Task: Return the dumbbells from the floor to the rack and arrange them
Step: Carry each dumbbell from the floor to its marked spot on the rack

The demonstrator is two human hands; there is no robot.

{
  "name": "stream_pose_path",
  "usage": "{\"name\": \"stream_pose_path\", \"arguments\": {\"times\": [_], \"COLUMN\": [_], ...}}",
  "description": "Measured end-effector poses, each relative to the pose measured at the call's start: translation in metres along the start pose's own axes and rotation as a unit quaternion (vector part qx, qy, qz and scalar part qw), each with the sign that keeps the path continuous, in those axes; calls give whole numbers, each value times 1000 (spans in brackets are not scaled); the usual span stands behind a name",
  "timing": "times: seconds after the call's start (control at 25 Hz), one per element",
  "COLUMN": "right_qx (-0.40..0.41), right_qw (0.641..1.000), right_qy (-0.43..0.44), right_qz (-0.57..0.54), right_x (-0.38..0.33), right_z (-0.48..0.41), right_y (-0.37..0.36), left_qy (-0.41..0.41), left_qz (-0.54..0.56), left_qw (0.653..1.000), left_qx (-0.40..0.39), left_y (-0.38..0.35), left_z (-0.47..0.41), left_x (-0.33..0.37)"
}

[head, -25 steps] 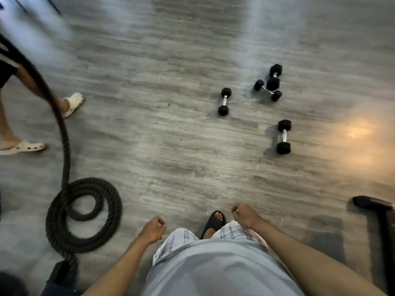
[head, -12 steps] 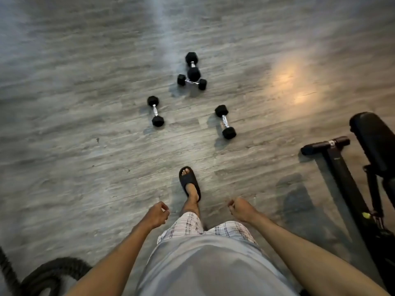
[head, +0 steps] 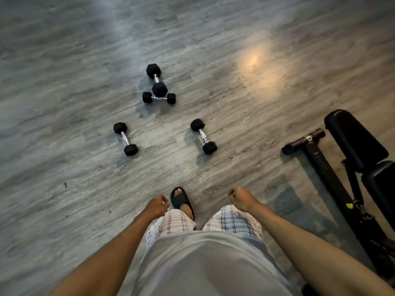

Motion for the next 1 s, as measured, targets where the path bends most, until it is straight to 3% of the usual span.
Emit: {"name": "stream_pose_path", "arguments": {"times": [0.36, 0.76, 1.0], "right_qx": [8, -99, -123], "right_qw": [1000, 989, 985], "right_qy": [21, 90, 86], "right_qz": [0, 71, 84], "right_x": [-45, -61, -37], "right_z": [-142, -315, -426], "right_y": [110, 219, 205], "left_qy": [5, 66, 132], "left_qz": [-11, 153, 262], "left_qw": [999, 985, 956], "left_qx": [-30, 41, 17], "left_y": [48, 72, 45], "left_z": [-90, -229, -351], "left_x": [125, 300, 326]}}
Point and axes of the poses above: each hand's wrist, its own z-axis away from the middle knuckle, its own y-axis out of the back of the hand, x = y × z, the point moved 6 cm from there along -z, towards the middle knuckle, and after that the axes turned 2 degrees about -z, right-handed, at the moved point
